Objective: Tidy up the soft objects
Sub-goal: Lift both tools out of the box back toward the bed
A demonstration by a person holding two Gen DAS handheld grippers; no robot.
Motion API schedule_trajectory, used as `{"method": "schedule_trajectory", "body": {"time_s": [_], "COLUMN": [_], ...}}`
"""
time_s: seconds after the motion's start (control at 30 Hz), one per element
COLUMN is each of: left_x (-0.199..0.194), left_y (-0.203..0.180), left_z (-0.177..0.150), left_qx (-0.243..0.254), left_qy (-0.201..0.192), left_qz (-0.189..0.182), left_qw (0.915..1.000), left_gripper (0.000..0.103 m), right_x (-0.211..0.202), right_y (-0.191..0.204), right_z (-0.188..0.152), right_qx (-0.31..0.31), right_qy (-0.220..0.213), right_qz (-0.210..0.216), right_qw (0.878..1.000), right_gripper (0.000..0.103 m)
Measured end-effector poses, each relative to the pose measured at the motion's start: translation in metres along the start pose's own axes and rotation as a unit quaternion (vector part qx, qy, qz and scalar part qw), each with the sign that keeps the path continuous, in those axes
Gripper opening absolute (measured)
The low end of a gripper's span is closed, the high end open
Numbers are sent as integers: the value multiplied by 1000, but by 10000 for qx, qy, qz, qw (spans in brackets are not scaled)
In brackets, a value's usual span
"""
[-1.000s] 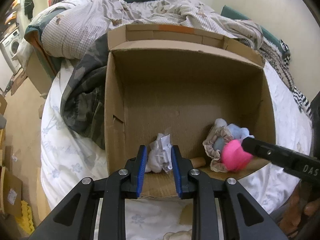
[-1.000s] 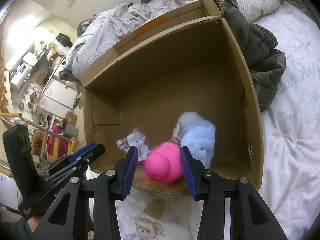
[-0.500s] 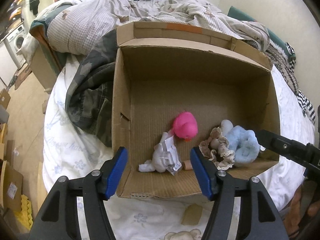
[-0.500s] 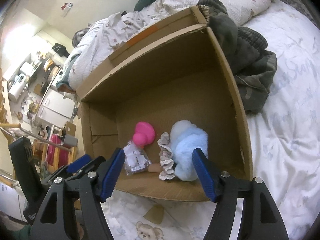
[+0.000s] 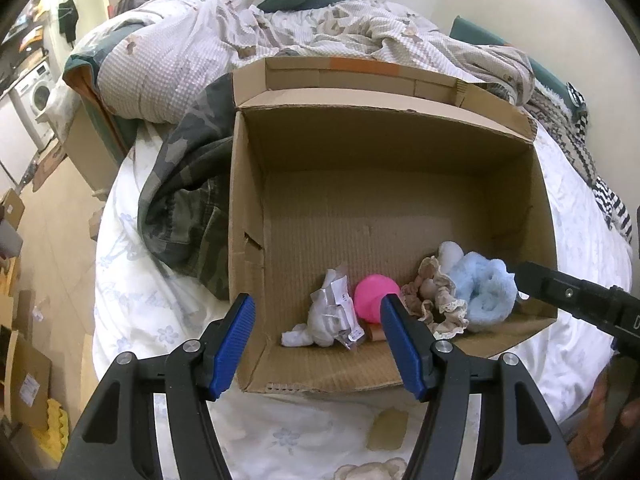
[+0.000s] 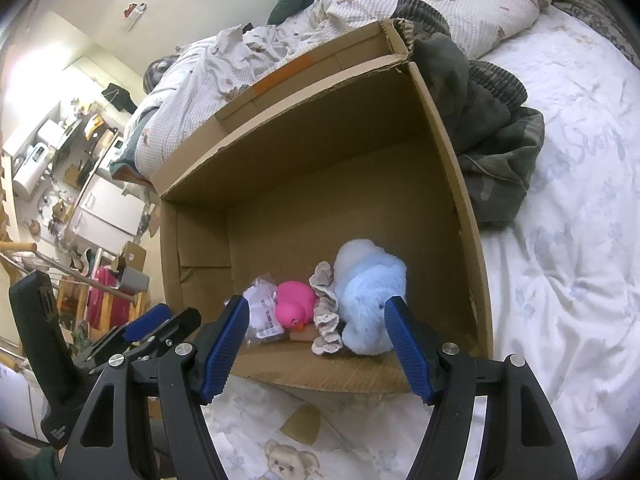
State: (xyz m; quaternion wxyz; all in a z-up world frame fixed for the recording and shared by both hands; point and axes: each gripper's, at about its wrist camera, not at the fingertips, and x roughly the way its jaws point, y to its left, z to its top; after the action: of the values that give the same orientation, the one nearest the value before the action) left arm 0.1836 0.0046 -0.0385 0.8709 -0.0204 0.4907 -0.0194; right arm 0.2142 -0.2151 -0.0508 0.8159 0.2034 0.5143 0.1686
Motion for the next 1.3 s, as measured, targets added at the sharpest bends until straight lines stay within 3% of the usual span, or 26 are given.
{"method": "schedule_trajectory", "body": {"time_s": [0.53, 1.0, 1.3], "left_x": [-32, -44, -40], "left_y": [13, 13, 13], "left_z": [-17, -50, -66], "left_qx": [-150, -111, -18], "left_qy": [-201, -147, 6], "left_qz": [90, 101, 98], "left_qw": [9996, 9998, 9999], "left_gripper": [62, 62, 62], "right_x": [-28, -45, -38], "right_y": [4, -7, -14], "right_z": [-24, -60, -65], "right_qx": [-77, -56, 192], "right_qy": [-74, 41, 196], "right_qz": [-146, -301, -348], "right_qw": [9998, 9995, 9990], "right_gripper": [75, 75, 75]}}
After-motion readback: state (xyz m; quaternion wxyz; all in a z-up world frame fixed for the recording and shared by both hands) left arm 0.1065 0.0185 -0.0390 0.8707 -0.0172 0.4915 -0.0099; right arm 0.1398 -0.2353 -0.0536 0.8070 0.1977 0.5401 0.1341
